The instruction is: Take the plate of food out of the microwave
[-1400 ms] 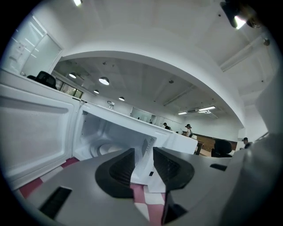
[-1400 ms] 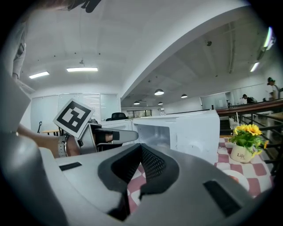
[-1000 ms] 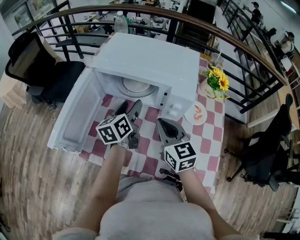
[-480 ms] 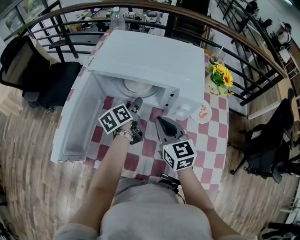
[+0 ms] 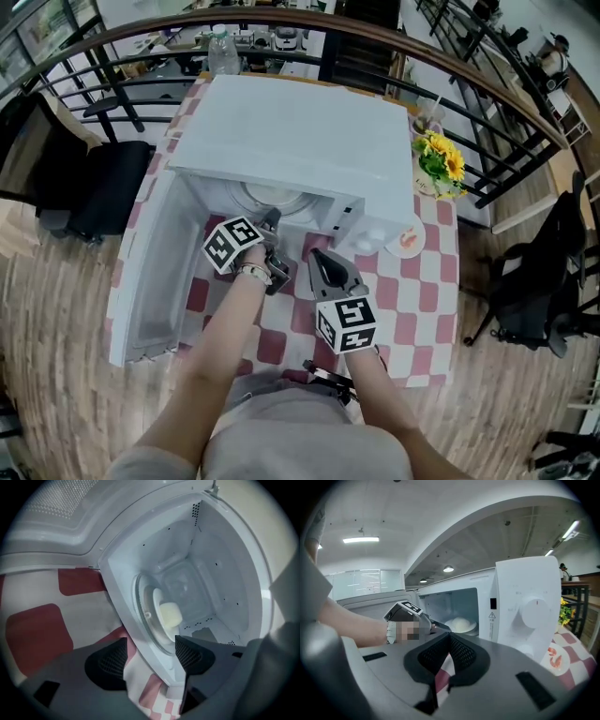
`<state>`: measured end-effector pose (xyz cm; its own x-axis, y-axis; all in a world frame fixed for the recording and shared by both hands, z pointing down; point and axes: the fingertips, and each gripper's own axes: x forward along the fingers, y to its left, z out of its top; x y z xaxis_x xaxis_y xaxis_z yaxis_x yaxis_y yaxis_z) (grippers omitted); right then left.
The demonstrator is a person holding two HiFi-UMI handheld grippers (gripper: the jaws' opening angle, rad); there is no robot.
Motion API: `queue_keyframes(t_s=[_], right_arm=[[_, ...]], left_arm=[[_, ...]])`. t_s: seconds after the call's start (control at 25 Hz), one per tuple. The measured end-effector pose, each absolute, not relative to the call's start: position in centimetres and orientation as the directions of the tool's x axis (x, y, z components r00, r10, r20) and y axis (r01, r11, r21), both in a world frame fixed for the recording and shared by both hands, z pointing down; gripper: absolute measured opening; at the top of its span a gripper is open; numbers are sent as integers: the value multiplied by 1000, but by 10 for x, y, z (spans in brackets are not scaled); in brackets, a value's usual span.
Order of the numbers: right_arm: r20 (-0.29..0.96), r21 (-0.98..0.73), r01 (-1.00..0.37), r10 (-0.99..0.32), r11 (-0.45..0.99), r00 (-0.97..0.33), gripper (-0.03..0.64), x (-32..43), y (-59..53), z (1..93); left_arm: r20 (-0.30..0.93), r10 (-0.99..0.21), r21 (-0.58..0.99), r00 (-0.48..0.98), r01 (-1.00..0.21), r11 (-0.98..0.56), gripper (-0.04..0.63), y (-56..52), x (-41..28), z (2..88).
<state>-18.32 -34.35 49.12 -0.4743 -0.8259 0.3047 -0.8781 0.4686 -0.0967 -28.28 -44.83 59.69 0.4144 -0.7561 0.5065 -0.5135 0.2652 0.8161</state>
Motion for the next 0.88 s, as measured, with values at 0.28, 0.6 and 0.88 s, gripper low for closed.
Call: queue_keyframes(t_s=[0.28,0.6,0.88], right_arm=[[328,-126,-892,-831,434,-450,23,-189,-350,506],[370,-127,-899,-821,419,-435,23,-193,-349,519],[393,-130,-904,-816,407,-424,23,-191,-349,523]], left_arm=[[530,-761,824,374,-438,359,305,-471,-291,609],[550,-756,827,355,-361,432,321,-482,-298,618],[590,-733,802,338,-345,487,328,-485,-299,623]])
